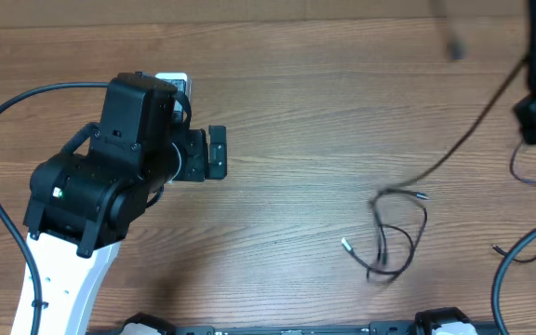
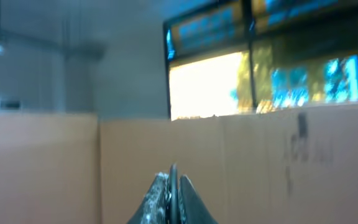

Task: Untangle cables
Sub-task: 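Pull the grasped cable up and right, dragging it off the pile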

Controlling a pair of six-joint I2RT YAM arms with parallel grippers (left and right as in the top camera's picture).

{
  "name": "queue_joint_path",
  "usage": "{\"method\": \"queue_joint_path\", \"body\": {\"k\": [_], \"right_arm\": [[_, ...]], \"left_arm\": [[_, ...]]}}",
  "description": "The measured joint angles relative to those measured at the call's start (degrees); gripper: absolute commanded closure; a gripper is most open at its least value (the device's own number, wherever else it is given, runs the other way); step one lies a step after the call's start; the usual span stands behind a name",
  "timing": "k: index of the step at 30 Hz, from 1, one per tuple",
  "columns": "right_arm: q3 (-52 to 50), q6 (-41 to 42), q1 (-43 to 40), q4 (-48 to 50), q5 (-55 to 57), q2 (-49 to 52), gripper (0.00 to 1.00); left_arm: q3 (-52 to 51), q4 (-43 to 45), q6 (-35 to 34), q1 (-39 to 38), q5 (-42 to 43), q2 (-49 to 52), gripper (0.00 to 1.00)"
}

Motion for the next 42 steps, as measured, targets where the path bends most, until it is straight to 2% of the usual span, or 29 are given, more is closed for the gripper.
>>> {"method": "queue_joint_path", "body": {"k": [8,11,17,23,27,36,42], "right_arm": [[-0.02,6.14,-0.02,19.32,8.5,5.03,0.96],[-0.02,7.43,0.0,20.57,13.4,7.74,0.96],[-0.02,2.47,-0.02,15.39,25.81,13.57,0.96],[-0.04,-4.55,-2.95,14.27,55.52,24.0,0.96],[-0.09,-5.68,-8.66,10.93,66.29,29.27,0.96],[-0.09,-5.29,-24.35,-1.49,72.78,35.08,0.96],[-0.2,2.89,-33.16,-13.64,68.19,37.62,0.96]], "left_arm": [[0.0,0.07,0.0,0.0,0.0,0.0,0.0],[0.0,0.07,0.0,0.0,0.0,0.0,0.0],[0.0,0.04,0.0,0.0,0.0,0.0,0.01],[0.0,0.04,0.0,0.0,0.0,0.0,0.0],[0.0,0.04,0.0,0.0,0.0,0.0,0.0],[0.0,0.04,0.0,0.0,0.0,0.0,0.0],[0.0,0.02,0.0,0.0,0.0,0.0,0.0]]}}
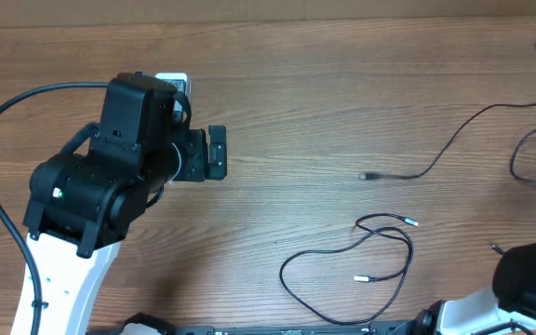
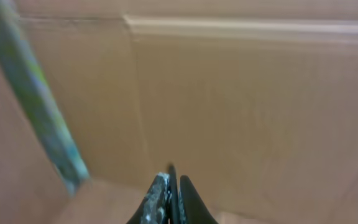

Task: Untangle cables

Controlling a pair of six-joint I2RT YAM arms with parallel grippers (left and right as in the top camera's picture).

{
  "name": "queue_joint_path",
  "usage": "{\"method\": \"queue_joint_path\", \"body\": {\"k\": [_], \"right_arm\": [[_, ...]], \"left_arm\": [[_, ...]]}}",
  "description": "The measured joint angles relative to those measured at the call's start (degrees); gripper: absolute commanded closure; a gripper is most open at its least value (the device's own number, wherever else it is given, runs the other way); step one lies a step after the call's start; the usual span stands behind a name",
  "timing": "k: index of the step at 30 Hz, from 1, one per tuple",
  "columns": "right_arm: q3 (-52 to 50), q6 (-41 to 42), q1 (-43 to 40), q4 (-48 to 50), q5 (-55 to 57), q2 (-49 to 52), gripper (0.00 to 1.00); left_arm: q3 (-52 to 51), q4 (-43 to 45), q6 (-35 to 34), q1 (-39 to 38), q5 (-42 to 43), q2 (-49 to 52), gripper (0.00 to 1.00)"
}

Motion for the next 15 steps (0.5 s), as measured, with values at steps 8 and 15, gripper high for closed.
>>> {"method": "queue_joint_path", "body": {"k": [8,15], "right_arm": [[0.0,15.06,-12.92,-5.92,-17.03,0.17,0.96],[0.0,20.13,-21.24,-4.55,-24.92,-0.02,0.96]], "left_arm": [[0.0,0.02,0.0,0.0,0.0,0.0,0.0],[0.0,0.02,0.0,0.0,0.0,0.0,0.0]]}}
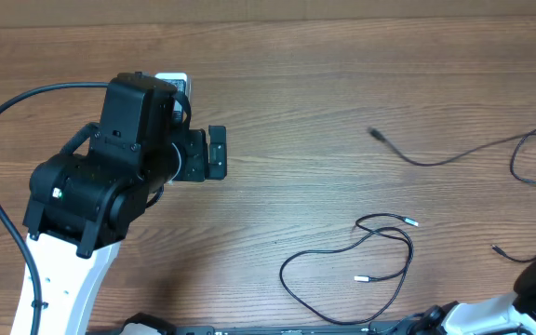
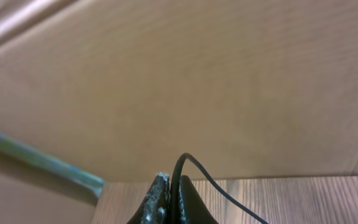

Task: Untangle cables

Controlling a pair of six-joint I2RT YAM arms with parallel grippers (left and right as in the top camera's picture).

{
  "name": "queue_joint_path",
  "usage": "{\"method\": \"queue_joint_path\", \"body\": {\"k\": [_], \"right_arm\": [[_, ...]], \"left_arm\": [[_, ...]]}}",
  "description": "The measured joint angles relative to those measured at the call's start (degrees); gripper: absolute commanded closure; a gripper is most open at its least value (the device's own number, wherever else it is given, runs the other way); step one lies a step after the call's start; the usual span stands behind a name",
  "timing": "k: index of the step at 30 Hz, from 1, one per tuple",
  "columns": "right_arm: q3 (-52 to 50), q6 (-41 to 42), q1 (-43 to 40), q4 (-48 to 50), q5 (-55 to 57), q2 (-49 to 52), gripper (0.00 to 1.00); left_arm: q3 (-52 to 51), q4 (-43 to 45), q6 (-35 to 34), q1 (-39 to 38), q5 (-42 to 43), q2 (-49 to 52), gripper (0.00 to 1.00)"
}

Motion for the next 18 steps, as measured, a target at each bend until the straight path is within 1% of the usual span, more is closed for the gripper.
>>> {"method": "queue_joint_path", "body": {"k": [6,10,14,16,17,18], "right_arm": [[2.67,0.44,-9.77,-0.33,-1.57,-1.81,0.96],[5.11,0.59,-13.64,0.87,-3.89,-4.26,0.96],[6.14,0.44,-12.15,3.26,-9.33,-6.08,0.96],[6.14,-1.42,-9.64,4.31,-11.82,-5.88,0.96],[6.14,-4.13,-7.21,4.83,-13.11,-5.38,0.96],[6.14,-5.05,-6.32,4.96,-13.46,-5.16,0.96]], "left_arm": [[0.0,0.0,0.0,0.0,0.0,0.0,0.0],[0.0,0.0,0.0,0.0,0.0,0.0,0.0],[0.0,0.0,0.0,0.0,0.0,0.0,0.0],[0.0,0.02,0.0,0.0,0.0,0.0,0.0],[0.0,0.0,0.0,0.0,0.0,0.0,0.0],[0.0,0.0,0.0,0.0,0.0,0.0,0.0]]}}
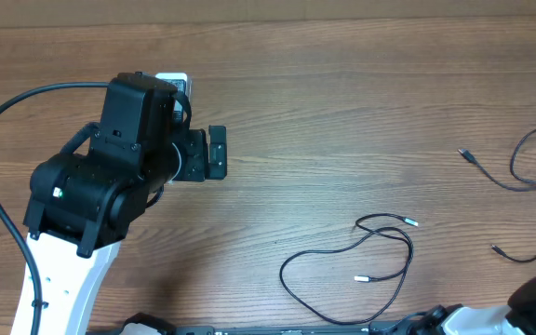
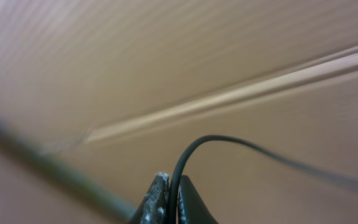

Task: Untangle cables

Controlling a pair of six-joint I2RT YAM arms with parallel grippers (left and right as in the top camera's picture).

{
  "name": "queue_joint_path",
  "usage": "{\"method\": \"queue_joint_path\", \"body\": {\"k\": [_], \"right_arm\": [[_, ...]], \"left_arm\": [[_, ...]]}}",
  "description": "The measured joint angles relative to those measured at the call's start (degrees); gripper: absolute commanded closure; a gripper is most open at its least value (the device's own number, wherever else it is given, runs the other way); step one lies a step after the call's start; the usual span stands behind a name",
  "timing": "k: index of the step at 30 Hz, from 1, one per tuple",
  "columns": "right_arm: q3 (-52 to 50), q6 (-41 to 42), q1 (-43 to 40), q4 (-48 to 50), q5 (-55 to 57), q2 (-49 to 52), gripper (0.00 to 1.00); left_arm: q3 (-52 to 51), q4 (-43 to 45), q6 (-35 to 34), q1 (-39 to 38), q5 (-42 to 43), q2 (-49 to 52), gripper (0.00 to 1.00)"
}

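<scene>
A thin black cable with white tips [image 1: 342, 253] lies alone in a loose loop at the table's front middle. A second dark cable [image 1: 529, 188] lies apart at the right edge, its plug end [image 1: 464, 154] pointing left. In the right wrist view my right gripper [image 2: 173, 180] is shut on a thin black cable [image 2: 216, 137] that arcs up and away to the right. That gripper is out of the overhead view. My left gripper [image 1: 216, 154] hovers at the left, far from both cables; its jaws are not readable.
The bulky black left arm [image 1: 110, 177] covers the table's left side. A cardboard wall [image 1: 249, 9] runs along the far edge. Part of the right arm shows at the bottom right corner. Another cable tip [image 1: 496, 248] lies near the right edge.
The dark cable's plug end was near the table's middle and now lies much farther right. The right wrist view has swung to blurred cardboard. The looped cable and left arm are unchanged.
First both cables were bunched together at the front right, with the right arm raised at the far right. Then the white-tipped cable lay alone in a loop, the dark one apart. The dark cable's end then stood progressively farther right.
</scene>
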Motion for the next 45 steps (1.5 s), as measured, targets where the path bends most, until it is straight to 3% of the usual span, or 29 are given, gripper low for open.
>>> {"method": "queue_joint_path", "body": {"k": [4,10,12,13,15,16,17,29,35,45], "right_arm": [[0.09,-10.21,8.33,-2.32,-2.4,3.93,0.96],[0.28,-13.88,14.67,-14.23,-2.58,14.12,0.89],[0.28,-14.36,16.0,-17.9,-2.6,16.98,0.69],[0.28,-14.73,16.68,-19.45,-2.58,17.92,0.66],[0.26,-14.99,17.88,-22.27,-2.6,18.84,0.49],[0.26,-15.08,18.49,-23.34,-2.58,18.95,0.2],[0.28,-15.17,18.93,-24.02,-2.62,18.95,0.02],[0.28,-15.37,20.98,-38.64,-19.32,18.95,0.0],[0.28,-20.94,23.02,-51.32,-28.5,18.95,0.0],[0.28,-22.23,33.88,-64.46,-24.61,18.64,0.0]], "left_arm": [[0.0,0.0,0.0,0.0,0.0,0.0,0.0],[0.0,0.0,0.0,0.0,0.0,0.0,0.0],[0.0,0.0,0.0,0.0,0.0,0.0,0.0],[0.0,0.0,0.0,0.0,0.0,0.0,0.0],[0.0,0.0,0.0,0.0,0.0,0.0,0.0],[0.0,0.0,0.0,0.0,0.0,0.0,0.0],[0.0,0.0,0.0,0.0,0.0,0.0,0.0],[0.0,0.0,0.0,0.0,0.0,0.0,0.0],[0.0,0.0,0.0,0.0,0.0,0.0,0.0],[0.0,0.0,0.0,0.0,0.0,0.0,0.0]]}}
